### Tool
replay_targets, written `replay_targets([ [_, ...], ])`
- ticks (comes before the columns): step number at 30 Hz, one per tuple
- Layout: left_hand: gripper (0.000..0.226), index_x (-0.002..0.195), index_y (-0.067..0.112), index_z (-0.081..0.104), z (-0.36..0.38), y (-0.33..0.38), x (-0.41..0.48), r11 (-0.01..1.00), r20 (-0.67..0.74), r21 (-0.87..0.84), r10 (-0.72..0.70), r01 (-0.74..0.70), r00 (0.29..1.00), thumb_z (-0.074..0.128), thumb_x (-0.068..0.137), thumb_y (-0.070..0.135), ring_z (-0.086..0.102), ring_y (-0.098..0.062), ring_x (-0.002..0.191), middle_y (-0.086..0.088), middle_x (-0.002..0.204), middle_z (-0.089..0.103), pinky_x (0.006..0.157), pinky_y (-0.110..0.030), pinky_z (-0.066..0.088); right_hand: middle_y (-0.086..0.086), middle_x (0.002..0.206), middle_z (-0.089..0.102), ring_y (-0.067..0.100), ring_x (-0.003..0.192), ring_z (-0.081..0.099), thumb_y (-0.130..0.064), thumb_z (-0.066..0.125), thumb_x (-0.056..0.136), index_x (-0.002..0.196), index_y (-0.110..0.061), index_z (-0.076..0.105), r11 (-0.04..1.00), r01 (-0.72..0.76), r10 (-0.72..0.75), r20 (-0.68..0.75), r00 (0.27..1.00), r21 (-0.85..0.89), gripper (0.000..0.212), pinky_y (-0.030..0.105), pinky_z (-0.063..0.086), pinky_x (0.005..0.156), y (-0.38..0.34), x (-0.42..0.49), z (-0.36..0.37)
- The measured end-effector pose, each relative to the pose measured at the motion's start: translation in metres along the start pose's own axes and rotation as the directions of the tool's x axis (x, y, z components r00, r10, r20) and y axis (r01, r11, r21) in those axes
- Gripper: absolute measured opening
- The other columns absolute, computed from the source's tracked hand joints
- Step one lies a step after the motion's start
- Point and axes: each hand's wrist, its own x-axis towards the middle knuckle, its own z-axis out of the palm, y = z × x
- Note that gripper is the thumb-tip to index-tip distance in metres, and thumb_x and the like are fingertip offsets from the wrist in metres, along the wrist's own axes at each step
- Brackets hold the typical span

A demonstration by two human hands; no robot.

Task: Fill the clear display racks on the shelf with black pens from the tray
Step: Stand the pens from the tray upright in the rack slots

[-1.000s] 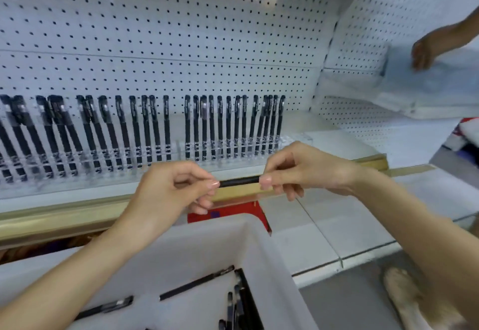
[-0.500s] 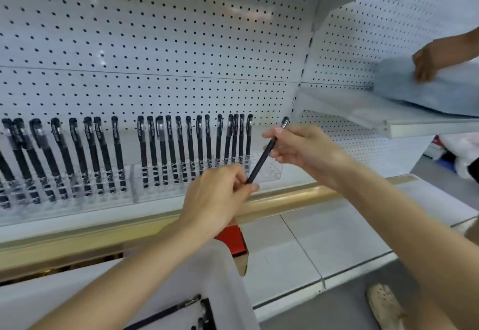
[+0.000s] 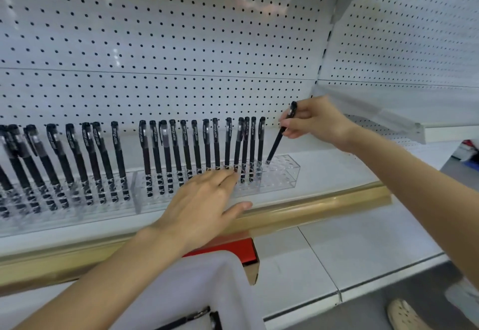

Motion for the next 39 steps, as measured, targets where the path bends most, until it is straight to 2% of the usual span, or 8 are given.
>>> replay_targets([
  [5, 0.074, 0.152, 0.024, 0.020, -0.006, -0.005, 0.003, 1.000, 0.042, 0.020, 0.021, -0.022, 0.999, 0.025, 0.091, 0.066, 0.024, -0.009, 0.143, 0.011, 0.159, 0.019, 0.113, -0.026, 0.023, 0.012, 0.079, 0.069, 0.007, 0.063, 0.069, -0.006, 0.065, 0.088, 0.101, 0.006, 0.066, 0.997, -0.060, 0.064, 0.116, 0.991, -0.041, 0.018, 0.015, 0.053, 0.059, 0.010, 0.008, 0.006],
  [14, 0.076, 0.152, 0.027, 0.020, -0.010, -0.006, 0.007, 1.000, 0.075, -0.009, 0.023, -0.022, 0.997, 0.026, 0.089, 0.070, 0.027, -0.007, 0.141, 0.015, 0.158, 0.018, 0.112, -0.029, 0.027, 0.013, 0.082, 0.071, 0.009, 0.065, 0.070, -0.007, 0.068, 0.087, 0.097, 0.000, 0.069, 0.980, -0.121, 0.161, 0.277, 0.947, -0.155, 0.012, 0.016, 0.055, 0.062, 0.005, 0.029, 0.008],
  [24, 0.079, 0.151, 0.025, 0.023, -0.006, -0.006, 0.005, 0.999, 0.077, 0.006, 0.035, -0.036, 0.996, 0.026, 0.088, 0.072, 0.033, -0.009, 0.138, 0.014, 0.155, 0.026, 0.107, -0.030, 0.034, 0.016, 0.089, 0.074, 0.017, 0.074, 0.073, -0.011, 0.075, 0.081, 0.103, 0.006, 0.068, 0.969, -0.167, 0.211, 0.256, 0.943, -0.184, 0.028, 0.021, 0.058, 0.070, 0.016, 0.029, 0.014],
  [27, 0.082, 0.152, 0.023, 0.017, -0.006, -0.007, 0.003, 0.999, 0.132, 0.010, 0.032, -0.033, 0.991, 0.025, 0.087, 0.073, 0.023, -0.011, 0.142, 0.010, 0.157, 0.019, 0.112, -0.030, 0.026, 0.013, 0.093, 0.074, 0.016, 0.077, 0.073, -0.024, 0.075, 0.082, 0.101, 0.001, 0.069, 0.942, -0.142, 0.228, 0.269, 0.936, -0.304, 0.031, 0.028, 0.057, 0.082, 0.011, 0.022, 0.010],
  [29, 0.085, 0.154, 0.021, 0.009, -0.005, -0.007, 0.000, 0.999, 0.180, -0.032, 0.046, -0.041, 0.983, 0.025, 0.088, 0.072, 0.011, -0.013, 0.146, 0.006, 0.160, 0.009, 0.116, -0.026, 0.010, 0.007, 0.085, 0.075, 0.006, 0.070, 0.072, -0.038, 0.069, 0.084, 0.096, -0.004, 0.069, 0.865, -0.080, 0.226, 0.242, 0.944, -0.495, 0.036, 0.030, 0.052, 0.087, 0.001, 0.012, 0.008],
  [32, 0.086, 0.154, 0.020, 0.001, -0.006, -0.011, -0.009, 0.994, 0.159, -0.063, 0.093, -0.084, 0.983, 0.025, 0.088, 0.070, -0.006, -0.009, 0.147, 0.006, 0.161, -0.005, 0.113, -0.023, -0.011, 0.007, 0.078, 0.075, -0.001, 0.063, 0.068, -0.054, 0.061, 0.084, 0.097, 0.005, 0.067, 0.757, 0.005, 0.187, 0.223, 0.957, -0.654, 0.060, 0.022, 0.048, 0.079, -0.018, -0.004, 0.011],
  [36, 0.084, 0.154, 0.024, -0.003, -0.016, -0.022, -0.031, 0.990, 0.097, -0.064, 0.129, -0.123, 0.987, 0.021, 0.088, 0.069, -0.009, -0.002, 0.145, 0.009, 0.161, -0.006, 0.114, -0.021, -0.013, 0.004, 0.080, 0.073, 0.008, 0.075, 0.067, -0.066, 0.055, 0.080, 0.093, -0.006, 0.072, 0.666, 0.118, 0.182, 0.314, 0.932, -0.737, 0.064, 0.028, 0.051, 0.076, -0.048, -0.029, 0.027],
  [39, 0.085, 0.153, 0.025, -0.003, -0.024, -0.035, -0.061, 0.993, 0.126, -0.057, 0.108, -0.101, 0.986, 0.016, 0.083, 0.070, -0.008, 0.000, 0.143, 0.011, 0.160, -0.005, 0.112, -0.019, -0.013, 0.007, 0.101, 0.071, 0.021, 0.095, 0.064, -0.070, 0.049, 0.078, 0.103, -0.007, 0.069, 0.611, 0.235, 0.149, 0.402, 0.904, -0.756, 0.070, 0.032, 0.051, 0.084, -0.071, -0.050, 0.054],
])
